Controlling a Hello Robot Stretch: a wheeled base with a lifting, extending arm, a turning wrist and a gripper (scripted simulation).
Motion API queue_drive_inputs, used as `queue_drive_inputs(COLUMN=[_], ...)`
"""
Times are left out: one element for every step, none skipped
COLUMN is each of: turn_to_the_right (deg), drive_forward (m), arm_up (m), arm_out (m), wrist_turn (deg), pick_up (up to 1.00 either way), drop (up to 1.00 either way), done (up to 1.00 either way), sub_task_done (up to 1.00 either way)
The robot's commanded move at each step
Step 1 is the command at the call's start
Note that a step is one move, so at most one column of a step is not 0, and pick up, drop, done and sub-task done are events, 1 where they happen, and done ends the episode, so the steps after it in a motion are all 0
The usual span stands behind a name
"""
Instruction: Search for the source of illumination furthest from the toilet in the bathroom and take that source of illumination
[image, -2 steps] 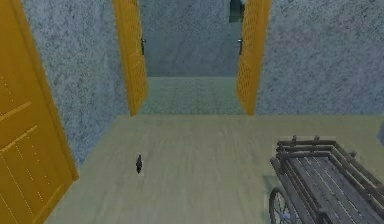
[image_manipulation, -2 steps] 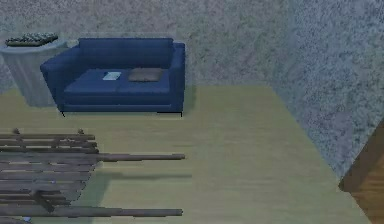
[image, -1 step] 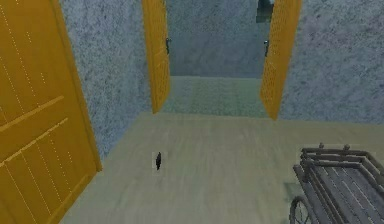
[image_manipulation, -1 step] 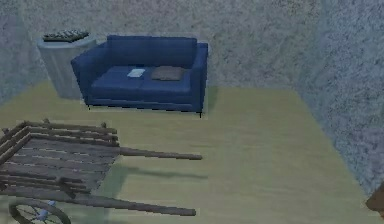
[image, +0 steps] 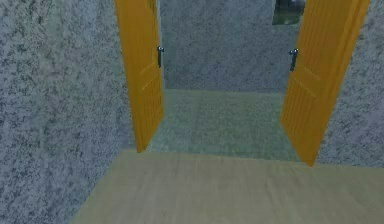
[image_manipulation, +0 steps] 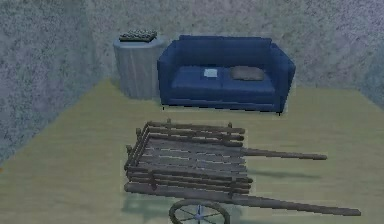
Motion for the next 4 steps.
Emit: queue_drive_inputs(turn_to_the_right=[0.0,15.0,0.0,0.0], drive_forward=[0.30,0.00,1.00,1.00], arm_up=[0.00,0.00,0.00,0.00], arm_out=[0.00,0.00,0.00,0.00], wrist_turn=[0.0,0.0,0.0,0.0], pick_up=[0.00,0.00,0.00,0.00], drop=[0.00,0.00,0.00,0.00], done=[0.00,0.00,0.00,0.00], sub_task_done=[0.00,0.00,0.00,0.00])
